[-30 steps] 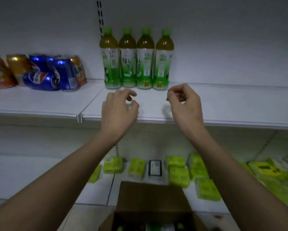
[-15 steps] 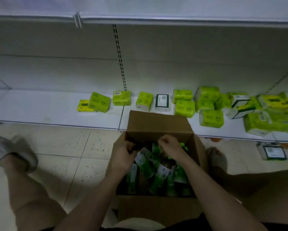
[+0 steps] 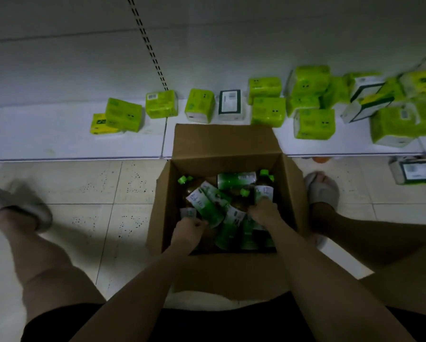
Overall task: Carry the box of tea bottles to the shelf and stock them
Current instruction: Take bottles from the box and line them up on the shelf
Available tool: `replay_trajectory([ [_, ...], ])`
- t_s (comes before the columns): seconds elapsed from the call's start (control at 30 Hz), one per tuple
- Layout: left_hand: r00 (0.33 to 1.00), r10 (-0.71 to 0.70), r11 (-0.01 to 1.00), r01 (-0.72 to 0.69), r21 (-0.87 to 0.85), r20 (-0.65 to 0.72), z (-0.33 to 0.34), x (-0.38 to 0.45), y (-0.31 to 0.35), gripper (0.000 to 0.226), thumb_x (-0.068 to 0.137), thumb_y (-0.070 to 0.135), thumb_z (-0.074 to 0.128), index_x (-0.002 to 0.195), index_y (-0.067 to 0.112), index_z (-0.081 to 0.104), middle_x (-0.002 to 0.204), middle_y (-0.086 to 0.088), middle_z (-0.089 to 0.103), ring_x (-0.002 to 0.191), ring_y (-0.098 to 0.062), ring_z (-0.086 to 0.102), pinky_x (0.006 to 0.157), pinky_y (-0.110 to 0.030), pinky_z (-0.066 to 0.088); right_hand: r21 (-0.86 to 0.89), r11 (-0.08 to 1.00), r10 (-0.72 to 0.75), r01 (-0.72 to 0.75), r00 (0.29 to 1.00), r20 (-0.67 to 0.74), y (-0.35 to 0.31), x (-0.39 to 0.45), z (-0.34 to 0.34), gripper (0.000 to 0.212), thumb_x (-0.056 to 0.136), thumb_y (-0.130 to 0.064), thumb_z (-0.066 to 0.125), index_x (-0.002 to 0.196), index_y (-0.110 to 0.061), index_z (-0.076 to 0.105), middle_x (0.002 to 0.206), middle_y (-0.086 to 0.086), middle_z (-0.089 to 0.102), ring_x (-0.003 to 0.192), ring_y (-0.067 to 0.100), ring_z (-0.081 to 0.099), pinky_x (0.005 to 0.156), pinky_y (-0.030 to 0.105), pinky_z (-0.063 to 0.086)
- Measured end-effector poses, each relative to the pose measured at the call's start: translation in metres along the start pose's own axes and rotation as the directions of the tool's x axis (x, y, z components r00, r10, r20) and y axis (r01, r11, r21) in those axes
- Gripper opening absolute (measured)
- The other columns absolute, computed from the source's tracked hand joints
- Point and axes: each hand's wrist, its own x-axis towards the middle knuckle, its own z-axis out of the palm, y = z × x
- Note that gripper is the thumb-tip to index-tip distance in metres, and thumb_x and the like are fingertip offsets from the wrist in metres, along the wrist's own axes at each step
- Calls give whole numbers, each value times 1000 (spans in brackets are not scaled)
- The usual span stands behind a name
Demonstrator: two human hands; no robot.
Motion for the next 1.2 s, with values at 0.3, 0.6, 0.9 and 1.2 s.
replay_trajectory([
  [0.3, 995, -25, 999, 22, 24, 100, 65, 40, 47, 43, 95, 20, 57, 135, 11, 43, 129, -9, 58, 115, -30, 56, 86, -33, 45, 156, 983, 124, -100, 980, -157, 41, 32, 3, 86, 90, -47, 58, 146, 1, 15, 138, 21, 43, 121, 39, 50, 93, 46, 47],
  [0.6, 988, -48, 999, 49, -1, 147, 100, 91, 67, 69, 85, 31, 69, 142, 19, 32, 131, -8, 55, 116, -33, 56, 93, -44, 50, 296, 950, 134, -97, 985, -107, 53, 61, 18, 88, 87, -46, 62, 153, -13, 14, 145, 13, 42, 126, 34, 48, 98, 41, 48],
  [0.9, 981, -60, 984, 27, 174, 187, 100, 107, 64, 71, 82, 29, 74, 138, 19, 30, 126, -13, 59, 109, -36, 60, 87, -49, 52, 354, 928, 159, -119, 984, -86, 56, 77, 19, 94, 79, -37, 74, 150, -14, 18, 149, 10, 39, 134, 30, 41, 108, 40, 40],
  [1.2, 971, 62, 995, -41, -94, 232, 65, 75, 39, 87, 81, 17, 76, 148, 18, 22, 141, -10, 50, 125, -31, 52, 101, -46, 47, 365, 924, 125, -111, 992, -16, 51, 59, 3, 74, 82, -18, 73, 145, -12, 34, 144, 14, 46, 132, 33, 45, 109, 45, 40],
])
